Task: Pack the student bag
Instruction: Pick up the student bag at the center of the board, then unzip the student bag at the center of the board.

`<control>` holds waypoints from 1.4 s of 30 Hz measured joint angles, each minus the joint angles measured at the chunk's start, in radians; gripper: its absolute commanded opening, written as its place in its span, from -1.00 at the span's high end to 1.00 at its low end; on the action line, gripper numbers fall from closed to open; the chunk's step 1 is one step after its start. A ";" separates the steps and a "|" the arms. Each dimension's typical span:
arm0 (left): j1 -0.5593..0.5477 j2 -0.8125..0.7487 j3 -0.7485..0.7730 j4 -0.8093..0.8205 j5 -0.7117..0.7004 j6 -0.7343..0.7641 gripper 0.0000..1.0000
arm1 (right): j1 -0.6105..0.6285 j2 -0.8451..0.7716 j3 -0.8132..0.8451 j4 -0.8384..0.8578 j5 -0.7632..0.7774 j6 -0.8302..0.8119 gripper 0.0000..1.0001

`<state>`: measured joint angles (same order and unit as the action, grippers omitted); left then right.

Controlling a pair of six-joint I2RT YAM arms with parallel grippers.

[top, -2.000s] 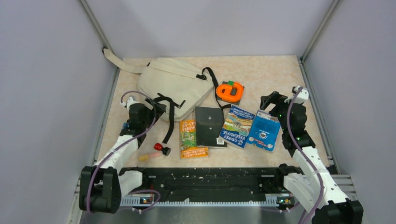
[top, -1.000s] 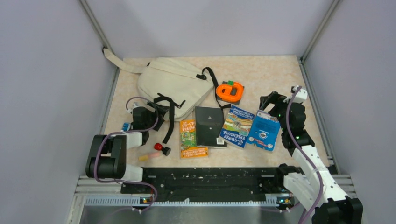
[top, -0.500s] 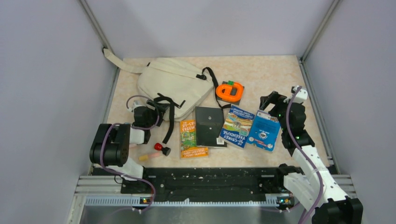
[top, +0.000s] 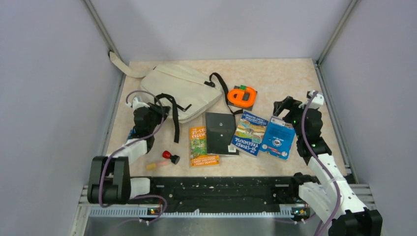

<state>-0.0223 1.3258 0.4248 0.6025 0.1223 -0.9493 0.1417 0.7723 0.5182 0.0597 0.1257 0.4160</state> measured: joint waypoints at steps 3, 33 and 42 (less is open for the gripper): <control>0.000 -0.134 0.033 -0.125 -0.029 0.090 1.00 | 0.000 0.002 0.000 0.000 -0.002 0.000 -0.95; -0.335 -0.083 0.961 -1.288 -0.345 0.736 1.00 | 0.000 0.089 0.001 0.019 -0.158 -0.001 -0.94; -0.336 -0.082 0.959 -1.265 -0.274 0.749 1.00 | 0.062 0.117 -0.008 0.278 -0.515 -0.056 -0.93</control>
<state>-0.3580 1.2438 1.3834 -0.6628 -0.1516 -0.2005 0.2035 0.8898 0.5106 0.3382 -0.3897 0.3599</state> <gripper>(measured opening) 0.037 0.969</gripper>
